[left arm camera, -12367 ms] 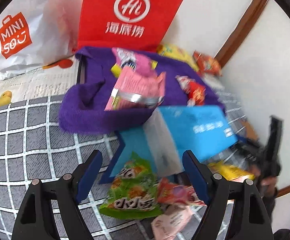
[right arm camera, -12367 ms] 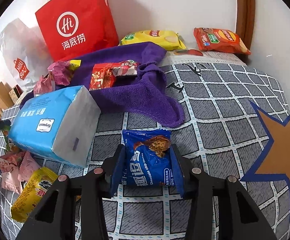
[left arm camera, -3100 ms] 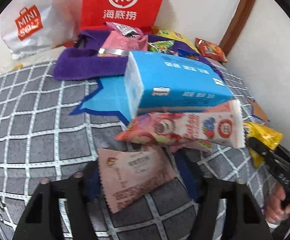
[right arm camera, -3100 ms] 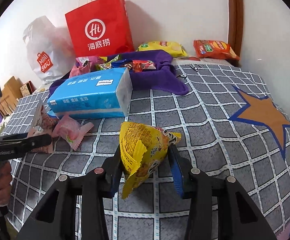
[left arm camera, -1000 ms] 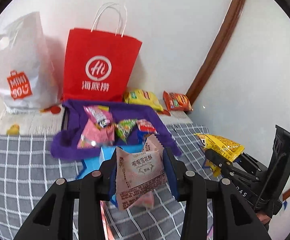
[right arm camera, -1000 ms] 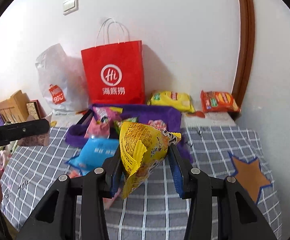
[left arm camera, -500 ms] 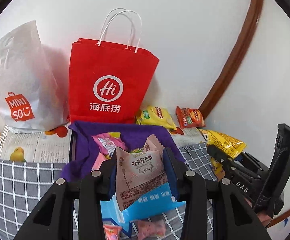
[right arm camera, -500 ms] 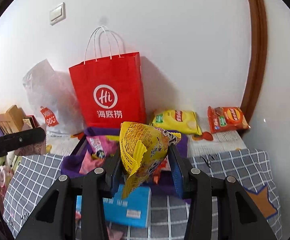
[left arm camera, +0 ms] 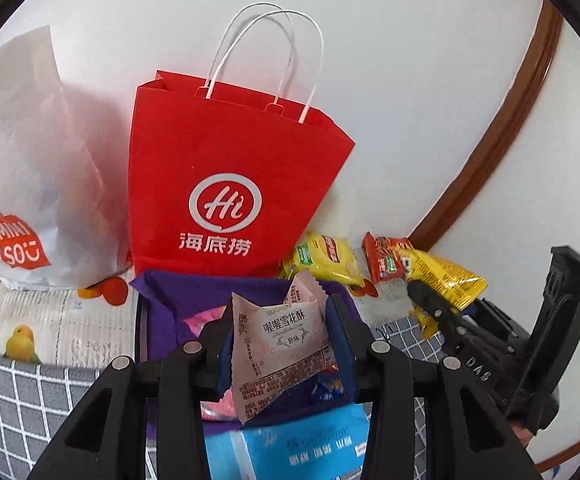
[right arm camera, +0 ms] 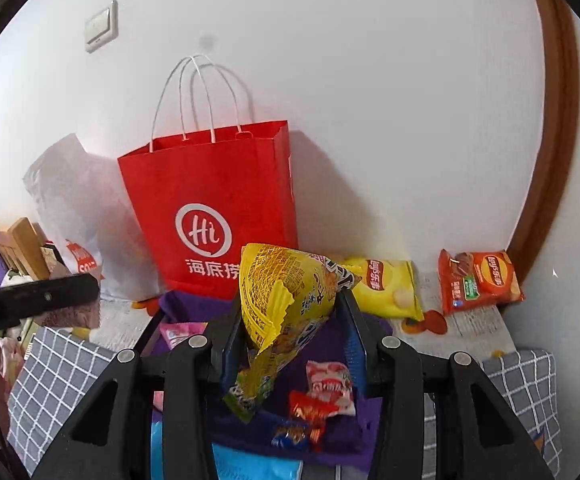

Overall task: Organize snacks
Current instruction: 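Carry the beige packet with the left tool while the right carries the yellow bag to the cloth, then lower the yellow bag onto the purple cloth and open the right tool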

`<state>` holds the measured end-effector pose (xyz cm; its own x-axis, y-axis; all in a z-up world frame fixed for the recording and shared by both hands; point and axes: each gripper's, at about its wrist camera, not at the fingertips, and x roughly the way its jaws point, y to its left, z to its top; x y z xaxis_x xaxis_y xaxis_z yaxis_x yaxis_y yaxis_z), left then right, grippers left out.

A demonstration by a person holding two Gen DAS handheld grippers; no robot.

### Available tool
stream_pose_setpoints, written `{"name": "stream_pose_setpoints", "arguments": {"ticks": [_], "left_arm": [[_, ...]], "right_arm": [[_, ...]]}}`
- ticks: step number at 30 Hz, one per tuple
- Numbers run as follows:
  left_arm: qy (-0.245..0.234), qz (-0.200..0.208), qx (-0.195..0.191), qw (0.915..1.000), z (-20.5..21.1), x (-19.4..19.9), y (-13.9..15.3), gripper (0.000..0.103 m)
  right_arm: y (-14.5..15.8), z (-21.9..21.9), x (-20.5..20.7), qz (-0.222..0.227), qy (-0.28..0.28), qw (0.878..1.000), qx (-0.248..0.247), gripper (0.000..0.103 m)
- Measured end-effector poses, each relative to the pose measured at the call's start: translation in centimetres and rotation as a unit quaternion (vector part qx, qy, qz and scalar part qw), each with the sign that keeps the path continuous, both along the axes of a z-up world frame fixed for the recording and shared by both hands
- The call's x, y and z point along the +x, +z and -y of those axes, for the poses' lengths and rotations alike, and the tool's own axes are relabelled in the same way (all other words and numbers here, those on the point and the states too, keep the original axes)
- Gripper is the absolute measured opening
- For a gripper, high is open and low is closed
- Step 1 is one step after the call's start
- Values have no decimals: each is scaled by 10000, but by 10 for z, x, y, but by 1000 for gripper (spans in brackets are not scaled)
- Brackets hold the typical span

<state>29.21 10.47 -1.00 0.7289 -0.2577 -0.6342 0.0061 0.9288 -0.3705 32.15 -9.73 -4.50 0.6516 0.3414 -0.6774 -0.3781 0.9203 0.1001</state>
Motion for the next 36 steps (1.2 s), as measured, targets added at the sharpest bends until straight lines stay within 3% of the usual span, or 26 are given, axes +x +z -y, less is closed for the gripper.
{"name": "stream_pose_setpoints", "arguments": {"ticks": [9, 17, 29, 36], "left_arm": [[-54, -255, 66, 9996, -1, 15, -32, 39], [-8, -341, -24, 9994, -11, 22, -38, 39], [53, -635, -81, 9979, -17, 30, -57, 39], [-58, -848, -32, 9964, -9, 37, -69, 39]], "right_arm": [[-50, 4, 26, -561, 6, 9984, 7, 43], [-59, 5, 28, -512, 223, 9980, -290, 43], [-83, 0, 39, -950, 356, 9937, -482, 43], [-101, -16, 37, -1144, 453, 9880, -932, 43]]}}
